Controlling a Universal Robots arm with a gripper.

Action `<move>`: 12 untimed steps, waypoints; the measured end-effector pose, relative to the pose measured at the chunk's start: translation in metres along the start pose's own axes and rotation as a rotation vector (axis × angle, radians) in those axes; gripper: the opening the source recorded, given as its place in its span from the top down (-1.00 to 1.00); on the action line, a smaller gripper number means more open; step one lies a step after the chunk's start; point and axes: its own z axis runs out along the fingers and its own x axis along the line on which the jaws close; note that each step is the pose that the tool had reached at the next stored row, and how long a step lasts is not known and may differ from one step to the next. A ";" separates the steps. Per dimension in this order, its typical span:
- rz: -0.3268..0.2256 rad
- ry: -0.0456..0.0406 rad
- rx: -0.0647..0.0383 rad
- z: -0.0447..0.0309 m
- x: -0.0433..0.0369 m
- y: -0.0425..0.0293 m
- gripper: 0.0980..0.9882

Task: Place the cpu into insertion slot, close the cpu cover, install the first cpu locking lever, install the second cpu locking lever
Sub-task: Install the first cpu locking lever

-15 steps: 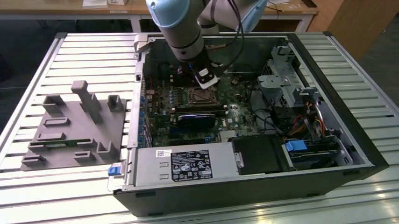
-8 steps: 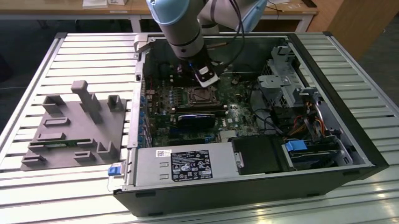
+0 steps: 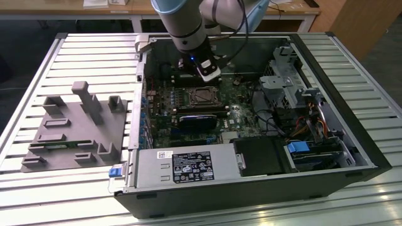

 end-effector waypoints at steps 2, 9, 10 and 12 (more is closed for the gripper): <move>0.000 0.0000 0.000 -0.0039 -0.0011 0.0012 0.98; 0.000 0.0002 0.000 -0.0050 -0.0014 0.0016 0.98; 0.001 0.0031 0.001 -0.0049 -0.0016 0.0016 0.98; 0.006 0.0250 0.009 -0.0044 -0.0026 0.0017 0.98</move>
